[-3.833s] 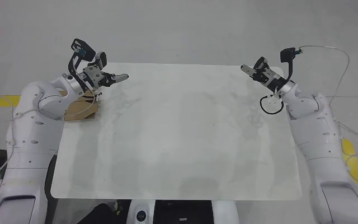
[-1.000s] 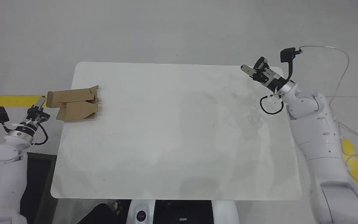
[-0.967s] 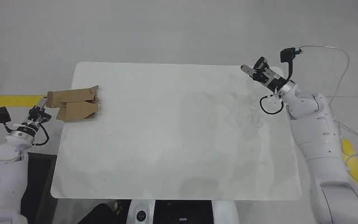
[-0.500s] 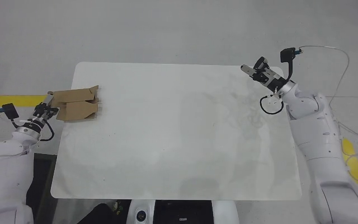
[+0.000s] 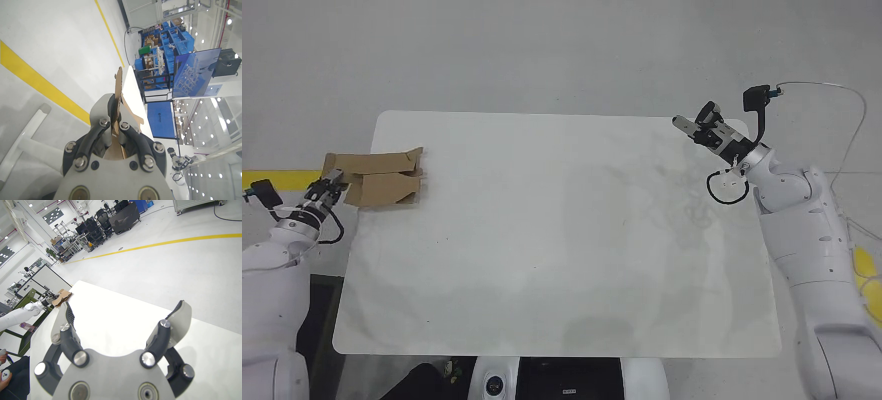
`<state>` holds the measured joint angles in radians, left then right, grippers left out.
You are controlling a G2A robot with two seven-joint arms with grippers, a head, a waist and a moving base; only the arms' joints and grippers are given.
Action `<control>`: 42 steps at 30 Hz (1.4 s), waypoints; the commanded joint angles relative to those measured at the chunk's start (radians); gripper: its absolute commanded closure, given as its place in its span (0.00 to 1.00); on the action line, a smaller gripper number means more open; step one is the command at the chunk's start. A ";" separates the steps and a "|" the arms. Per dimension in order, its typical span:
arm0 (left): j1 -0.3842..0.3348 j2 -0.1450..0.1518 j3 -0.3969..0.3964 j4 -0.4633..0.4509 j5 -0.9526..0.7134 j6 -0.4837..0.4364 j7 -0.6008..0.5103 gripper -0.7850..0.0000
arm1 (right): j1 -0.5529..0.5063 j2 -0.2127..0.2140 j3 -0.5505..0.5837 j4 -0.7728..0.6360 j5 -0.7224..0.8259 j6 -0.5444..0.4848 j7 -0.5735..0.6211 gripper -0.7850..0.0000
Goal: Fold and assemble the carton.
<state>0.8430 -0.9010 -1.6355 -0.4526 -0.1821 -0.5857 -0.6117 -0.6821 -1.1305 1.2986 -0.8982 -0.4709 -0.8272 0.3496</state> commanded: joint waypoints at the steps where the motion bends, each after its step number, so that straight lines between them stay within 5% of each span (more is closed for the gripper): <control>1: -0.013 0.003 -0.010 -0.004 -0.017 -0.005 -0.006 1.00 | 0.000 0.000 0.000 0.000 0.000 0.000 0.000 0.00; 19: -0.137 0.015 -0.002 -0.185 -0.048 -0.063 -0.123 1.00 | 0.000 0.000 0.000 0.000 0.000 0.000 0.000 0.00; 32: -0.153 -0.055 0.238 -0.465 -0.122 -0.030 -0.295 1.00 | 0.000 0.000 0.000 0.000 0.000 0.000 0.000 0.00; 42: -0.204 -0.094 0.393 -0.546 -0.070 -0.049 -0.311 1.00 | 0.000 0.000 0.000 0.000 0.000 0.000 0.000 0.00</control>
<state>0.6470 -0.9899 -1.2634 -0.9970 -0.2581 -0.6363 -0.9256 -0.6821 -1.1305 1.2986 -0.8982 -0.4709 -0.8272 0.3496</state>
